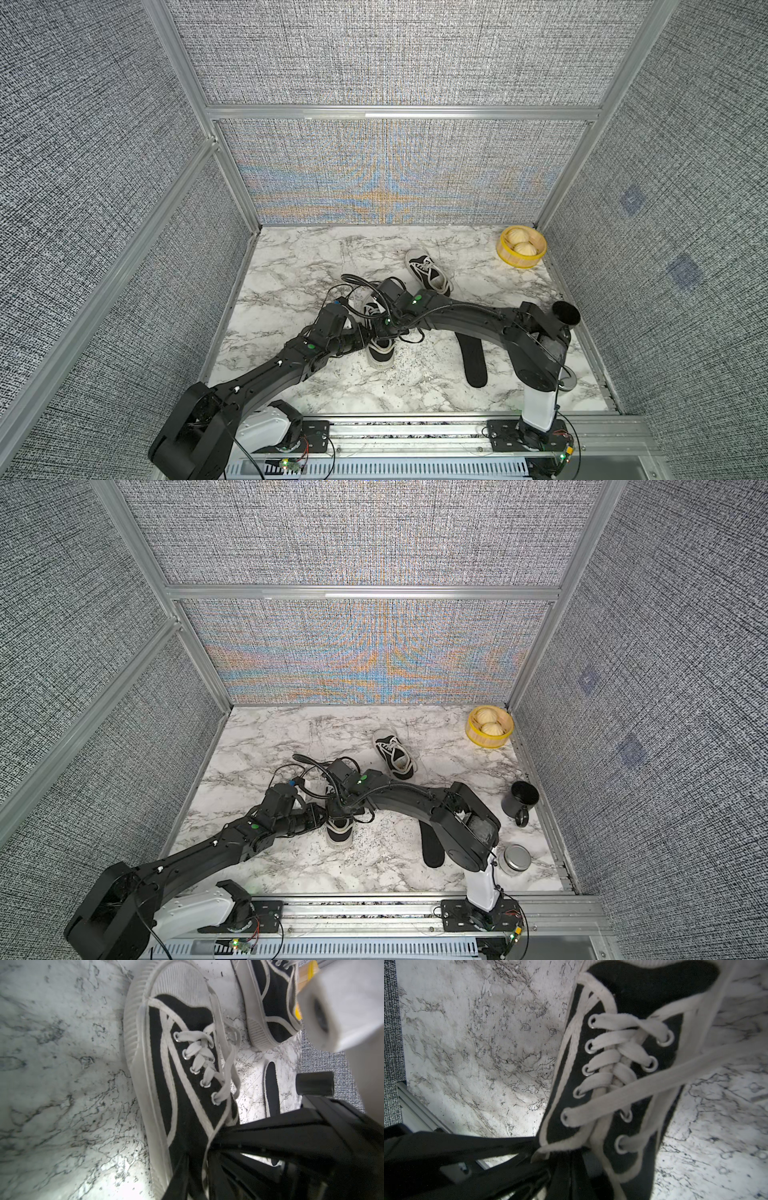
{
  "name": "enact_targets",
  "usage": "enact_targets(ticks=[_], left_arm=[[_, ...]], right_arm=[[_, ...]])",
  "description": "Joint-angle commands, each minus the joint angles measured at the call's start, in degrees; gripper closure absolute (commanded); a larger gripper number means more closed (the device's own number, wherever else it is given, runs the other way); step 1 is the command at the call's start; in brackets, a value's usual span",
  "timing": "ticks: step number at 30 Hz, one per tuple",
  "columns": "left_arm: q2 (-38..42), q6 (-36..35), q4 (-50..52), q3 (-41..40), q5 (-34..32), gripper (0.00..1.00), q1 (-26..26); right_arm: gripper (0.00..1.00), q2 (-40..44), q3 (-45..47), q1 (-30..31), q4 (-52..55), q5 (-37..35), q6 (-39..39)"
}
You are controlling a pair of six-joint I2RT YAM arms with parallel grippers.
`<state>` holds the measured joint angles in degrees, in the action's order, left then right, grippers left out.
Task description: Remove the insole from the shoe
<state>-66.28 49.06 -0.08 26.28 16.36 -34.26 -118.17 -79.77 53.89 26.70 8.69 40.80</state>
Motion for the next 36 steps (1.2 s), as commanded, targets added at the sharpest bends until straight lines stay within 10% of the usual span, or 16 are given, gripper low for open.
enact_targets(ticks=[1,25,36], left_arm=[[-1.0,-2.1,3.4,1.1,-2.3,0.86,0.1],[-4.7,-22.3,14.1,8.0,-6.3,1.00,-2.9],[11.0,-14.9,22.2,8.8,-18.7,0.66,-2.9]], right_arm=[[1.00,0.8,0.1,-0.3,-1.6,-0.2,1.3],[1.00,5.4,4.7,-8.0,-19.2,17.6,20.8],[1.00,2.0,5.0,-7.7,-18.0,15.8,20.1]])
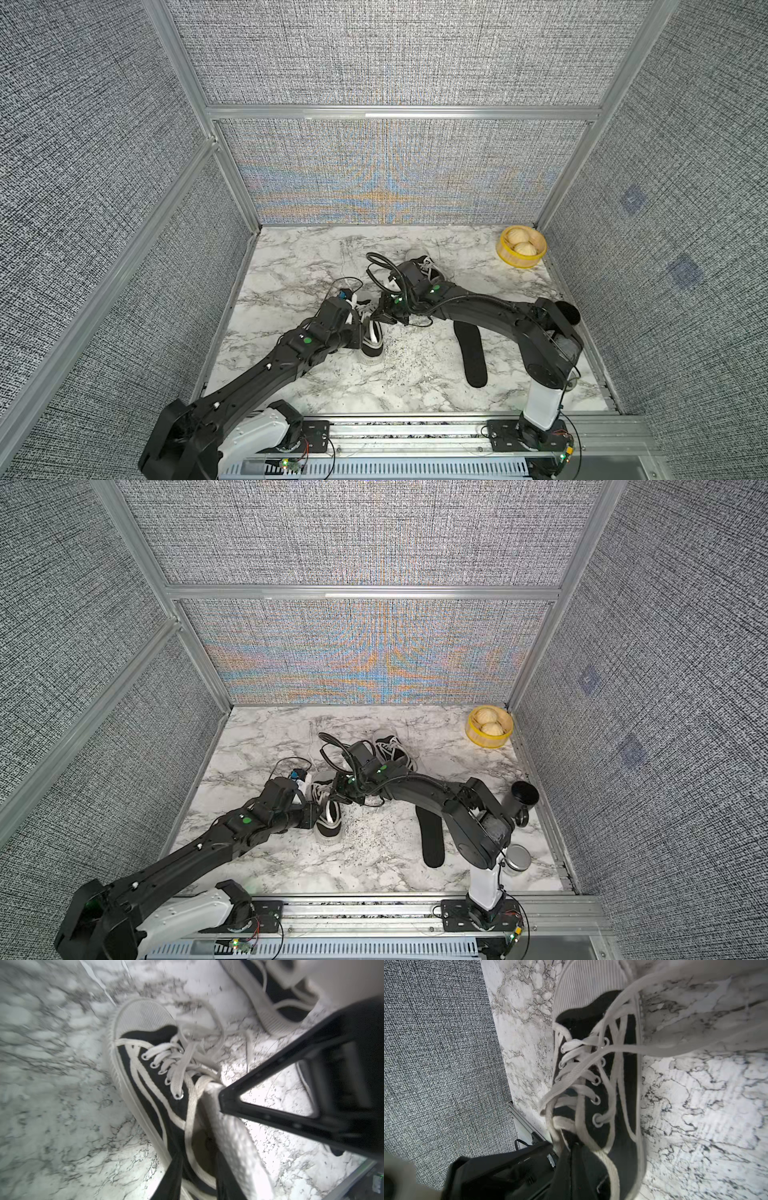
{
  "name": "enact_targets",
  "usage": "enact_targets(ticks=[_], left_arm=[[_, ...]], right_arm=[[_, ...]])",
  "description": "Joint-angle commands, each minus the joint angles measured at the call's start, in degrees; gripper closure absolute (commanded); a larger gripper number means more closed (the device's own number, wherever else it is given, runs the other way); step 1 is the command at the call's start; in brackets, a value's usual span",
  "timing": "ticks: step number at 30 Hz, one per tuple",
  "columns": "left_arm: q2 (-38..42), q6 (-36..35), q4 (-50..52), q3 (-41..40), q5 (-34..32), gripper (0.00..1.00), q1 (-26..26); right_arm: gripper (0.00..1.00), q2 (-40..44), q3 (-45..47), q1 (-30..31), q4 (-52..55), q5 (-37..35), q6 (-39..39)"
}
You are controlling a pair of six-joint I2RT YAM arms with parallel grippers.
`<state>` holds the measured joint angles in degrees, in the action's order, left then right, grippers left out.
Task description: Remove the insole from the shoe
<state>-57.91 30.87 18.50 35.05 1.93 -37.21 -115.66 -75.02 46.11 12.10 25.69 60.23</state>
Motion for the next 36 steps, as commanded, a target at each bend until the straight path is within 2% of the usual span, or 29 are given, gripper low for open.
enact_targets(ticks=[1,6,9,15,20,26,32,34,36], left_arm=[[3.7,4.1,3.9,-0.3,-3.7,0.66,0.0],[6.6,8.7,-0.9,-4.2,5.8,0.62,0.0],[6.2,11.0,-3.7,-5.4,9.4,0.57,0.0],[2.6,10.6,-4.1,-3.3,9.4,0.51,0.0],[-2.8,9.0,0.0,0.0,8.0,0.52,0.0],[-7.6,6.6,3.9,2.7,8.0,0.65,0.0],[-7.4,6.4,4.5,3.6,7.5,0.90,0.0],[-6.9,7.2,3.9,3.8,7.6,0.96,0.0],[-6.2,9.0,2.8,3.6,7.8,0.98,0.1]], right_arm=[[1.00,-0.7,0.4,0.0,-3.7,-1.1,0.8],[1.00,-1.8,-0.7,0.6,-3.5,-1.0,0.5],[1.00,-1.9,-0.8,0.7,-3.6,-1.0,0.5],[1.00,-2.0,-0.6,1.3,-3.7,-1.2,0.4],[1.00,-2.2,-0.4,1.6,-4.1,-1.3,0.7],[1.00,-2.4,-0.7,1.7,-4.4,-1.1,0.7],[1.00,-0.9,-0.4,1.6,-6.5,-0.8,-1.0],[0.87,1.2,0.2,1.5,-8.2,-1.4,-3.1],[0.69,5.0,2.1,1.2,-10.1,-3.5,-6.8]])
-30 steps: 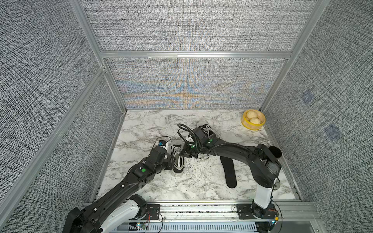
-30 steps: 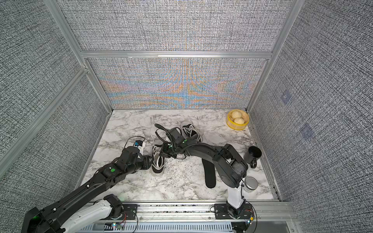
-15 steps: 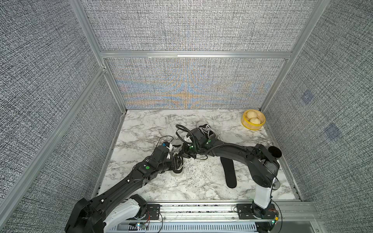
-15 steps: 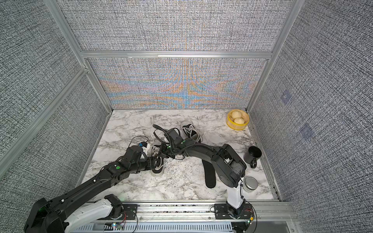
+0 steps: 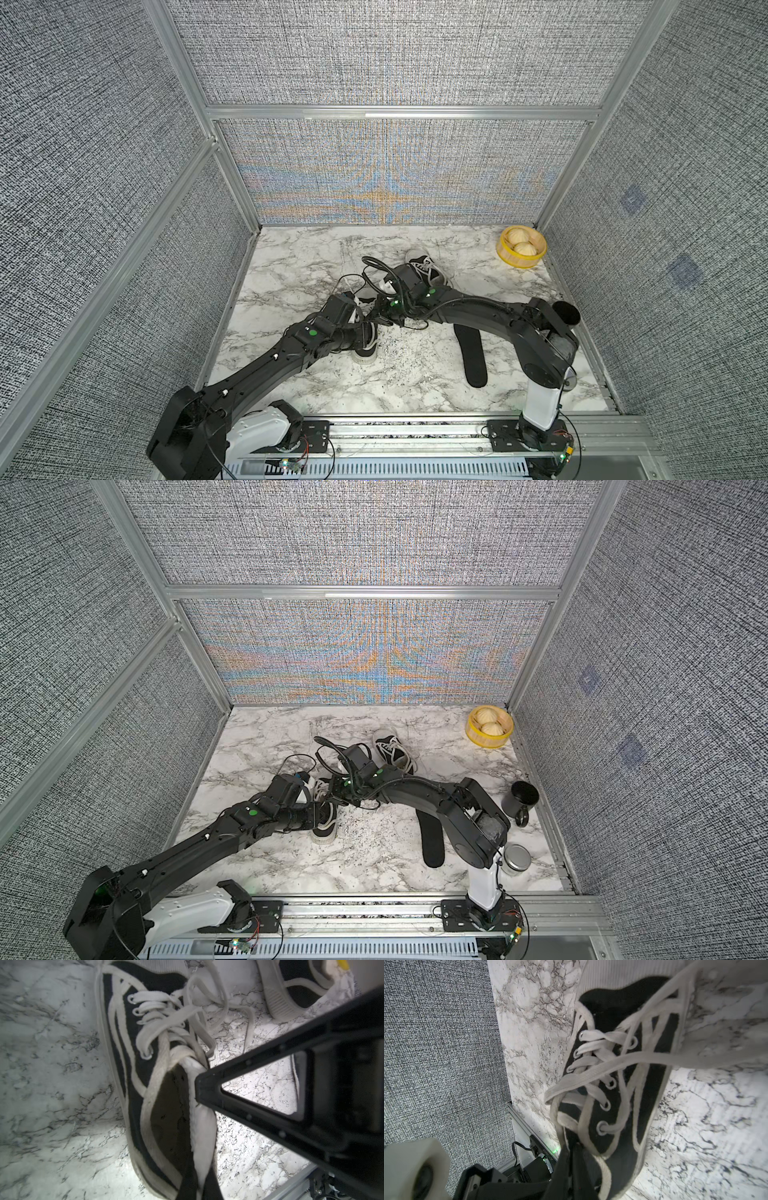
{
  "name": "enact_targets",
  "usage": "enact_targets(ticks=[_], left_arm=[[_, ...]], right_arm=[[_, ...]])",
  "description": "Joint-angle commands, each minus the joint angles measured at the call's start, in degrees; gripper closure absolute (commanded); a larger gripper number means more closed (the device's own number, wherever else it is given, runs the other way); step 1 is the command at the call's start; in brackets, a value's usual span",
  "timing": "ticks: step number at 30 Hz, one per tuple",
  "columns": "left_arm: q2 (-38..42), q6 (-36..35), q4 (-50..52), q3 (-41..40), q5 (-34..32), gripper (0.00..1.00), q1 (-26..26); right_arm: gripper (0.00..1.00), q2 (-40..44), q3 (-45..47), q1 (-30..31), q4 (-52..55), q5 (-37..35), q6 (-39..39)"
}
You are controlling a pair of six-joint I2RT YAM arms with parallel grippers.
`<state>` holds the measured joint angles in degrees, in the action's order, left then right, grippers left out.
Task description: Remove the insole from the shoe
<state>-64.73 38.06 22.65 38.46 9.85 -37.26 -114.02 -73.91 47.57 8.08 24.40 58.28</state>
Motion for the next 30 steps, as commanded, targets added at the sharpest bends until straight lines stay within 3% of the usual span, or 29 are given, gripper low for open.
enact_targets(ticks=[1,3,8,10,15,19,26,30], left_arm=[[0.9,2.8,-2.1,0.1,0.2,0.99,0.1],[1.1,5.8,-4.1,-0.5,1.2,0.99,0.2],[0.7,13.9,-10.5,-2.8,2.1,1.00,0.4],[0.7,16.9,-11.5,-2.8,1.6,1.00,0.8],[-0.8,25.8,-18.3,-5.4,3.1,1.00,1.0],[-1.6,28.6,-20.5,-6.3,2.9,1.00,1.0],[-1.7,30.3,-20.7,-6.1,3.1,1.00,1.0],[-1.0,31.9,-21.6,-6.7,3.3,1.00,1.0]], right_arm=[[0.59,5.4,2.4,-0.3,-7.0,-3.7,-6.7],[0.39,11.2,7.7,0.0,-9.5,-8.8,-10.9],[0.19,21.2,19.7,3.6,-12.2,-21.8,-21.7],[0.19,24.2,26.2,6.9,-16.8,-28.3,-25.9],[0.17,28.8,47.9,16.4,-49.1,-38.4,-41.7],[0.17,20.4,46.0,17.0,-55.3,-39.5,-43.9],[0.15,8.0,40.6,17.9,-64.1,-38.5,-41.4],[0.15,3.7,38.5,18.1,-64.0,-43.8,-38.6]])
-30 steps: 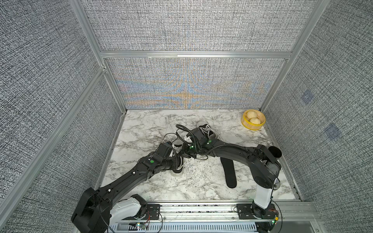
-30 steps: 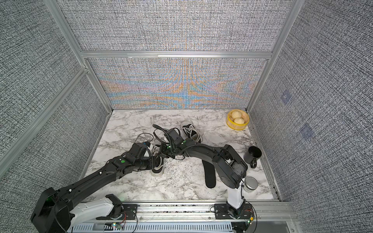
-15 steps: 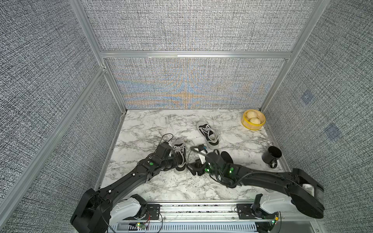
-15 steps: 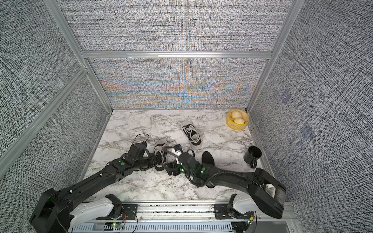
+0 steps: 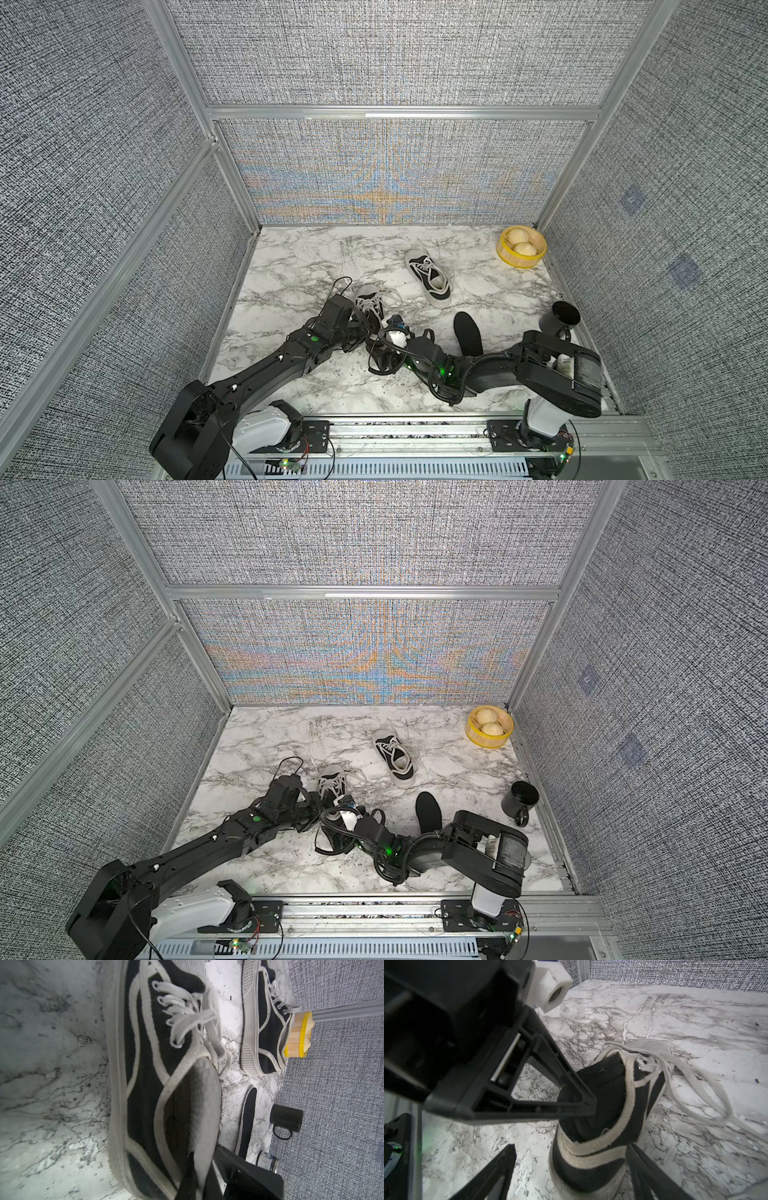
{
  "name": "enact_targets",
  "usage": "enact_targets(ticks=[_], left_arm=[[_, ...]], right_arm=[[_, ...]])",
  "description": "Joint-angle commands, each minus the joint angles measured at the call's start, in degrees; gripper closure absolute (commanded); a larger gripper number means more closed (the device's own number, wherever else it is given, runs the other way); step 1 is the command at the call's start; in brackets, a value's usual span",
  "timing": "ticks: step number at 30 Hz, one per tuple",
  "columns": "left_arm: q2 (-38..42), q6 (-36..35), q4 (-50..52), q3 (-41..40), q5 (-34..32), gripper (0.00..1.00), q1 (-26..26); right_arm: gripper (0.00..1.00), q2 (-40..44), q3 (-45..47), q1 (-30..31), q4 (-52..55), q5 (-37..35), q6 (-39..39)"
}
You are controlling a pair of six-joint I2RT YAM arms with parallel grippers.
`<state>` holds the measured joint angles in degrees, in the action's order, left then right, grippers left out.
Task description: Remove the insole from the shoe
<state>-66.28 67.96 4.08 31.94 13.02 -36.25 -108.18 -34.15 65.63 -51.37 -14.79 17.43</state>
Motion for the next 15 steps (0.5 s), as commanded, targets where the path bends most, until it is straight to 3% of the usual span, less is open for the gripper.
enact_targets(ticks=[1,7,15], left_arm=[[0.8,2.6,-3.3,-0.3,0.2,1.00,0.0],[5.5,10.7,-4.4,-0.3,-1.7,1.00,0.0],[12.2,19.1,-3.5,-0.9,-4.9,1.00,0.1]], right_arm=[[0.15,-3.1,-1.6,-0.1,-4.9,-5.9,3.0],[0.24,-11.3,-3.2,-1.9,-10.1,-7.7,11.1],[0.33,-14.4,-4.3,-2.7,-11.1,-6.8,13.3]])
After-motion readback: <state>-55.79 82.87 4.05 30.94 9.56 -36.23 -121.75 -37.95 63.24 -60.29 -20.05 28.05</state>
